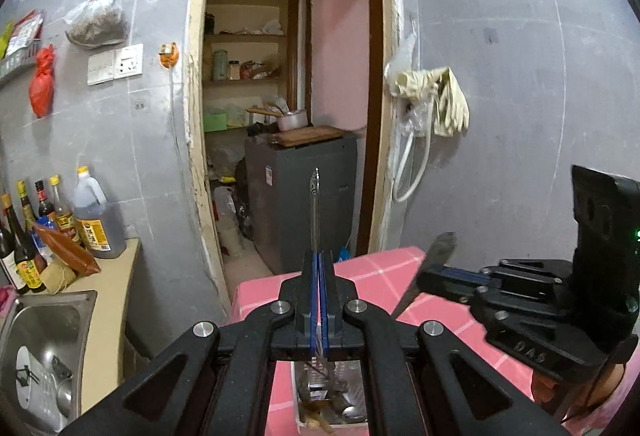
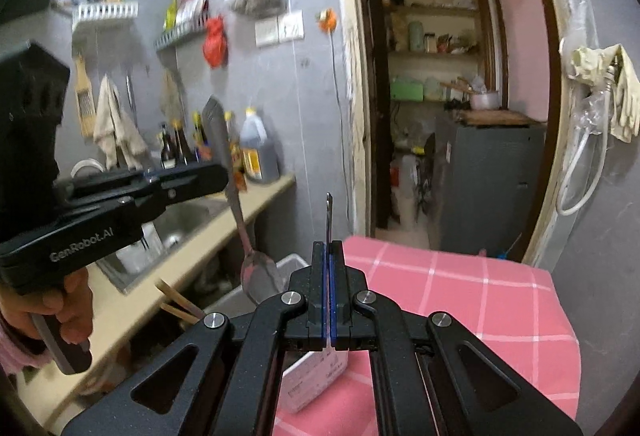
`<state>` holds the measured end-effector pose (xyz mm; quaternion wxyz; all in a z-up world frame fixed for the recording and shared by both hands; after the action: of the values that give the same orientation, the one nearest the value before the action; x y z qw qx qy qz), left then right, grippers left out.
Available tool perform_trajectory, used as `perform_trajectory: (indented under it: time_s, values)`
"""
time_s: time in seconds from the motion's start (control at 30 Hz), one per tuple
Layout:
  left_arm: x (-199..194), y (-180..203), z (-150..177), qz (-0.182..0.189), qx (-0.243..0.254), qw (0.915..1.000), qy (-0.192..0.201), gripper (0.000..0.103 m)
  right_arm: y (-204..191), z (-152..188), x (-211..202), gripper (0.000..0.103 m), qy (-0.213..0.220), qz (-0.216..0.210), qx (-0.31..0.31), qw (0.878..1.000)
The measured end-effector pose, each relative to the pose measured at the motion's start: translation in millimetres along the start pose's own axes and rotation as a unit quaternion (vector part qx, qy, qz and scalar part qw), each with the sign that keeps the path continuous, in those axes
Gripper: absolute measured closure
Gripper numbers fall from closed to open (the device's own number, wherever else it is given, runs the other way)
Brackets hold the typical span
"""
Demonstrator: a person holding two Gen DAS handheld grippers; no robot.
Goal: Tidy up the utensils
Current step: 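Lower both spoons into the white holder and open both tools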
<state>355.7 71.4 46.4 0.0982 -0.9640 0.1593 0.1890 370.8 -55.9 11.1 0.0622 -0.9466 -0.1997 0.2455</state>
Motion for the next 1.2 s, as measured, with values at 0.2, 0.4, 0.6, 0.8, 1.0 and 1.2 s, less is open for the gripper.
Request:
perform_trajectory:
  time_s: [0.2, 0.4, 0.6, 0.8, 1.0, 1.2]
  values:
    - [20, -1, 19, 0.029, -0.018, 0.9992, -0.021, 0.101, -1, 15, 14, 0.102, -0.023, 0.008, 0.009, 1.000]
    - [34, -4, 39, 0.064, -0.040, 0.9956, -0.055, 0.101, 1, 22, 18, 0.100, -0.034, -0.001, 0.035, 0.999]
    - [31, -8, 53, 0.079, -0.075, 0.9918, -0.066, 0.100, 7, 20, 5, 0.099, -0.015, -0.003, 0.053, 0.998]
    - [24, -9, 56, 0.078, -0.092, 0.9906, -0.066, 0.093, 18, 11, -18, 0.092, 0.014, 0.011, 0.068, 0.998]
    - [12, -3, 51, 0.061, -0.105, 0.9912, -0.053, 0.064, 36, 5, -52, 0.074, 0.044, 0.026, 0.087, 0.995]
    - [-20, 17, 41, 0.032, -0.117, 0.9924, -0.019, 0.043, 54, 2, -101, 0.054, 0.081, 0.048, 0.085, 0.992]
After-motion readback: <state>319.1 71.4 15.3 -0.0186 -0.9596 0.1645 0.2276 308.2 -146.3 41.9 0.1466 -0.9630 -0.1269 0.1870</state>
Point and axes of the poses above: each gripper's, at about its wrist camera, not at the fingertips, and x roughly the way its jaws point, y to its right, z to its underside, the point moved 8 cm from there along x, roughly the way its jaws point, and after that the axes turned 9 degrees about x, right-handed, at the moved point
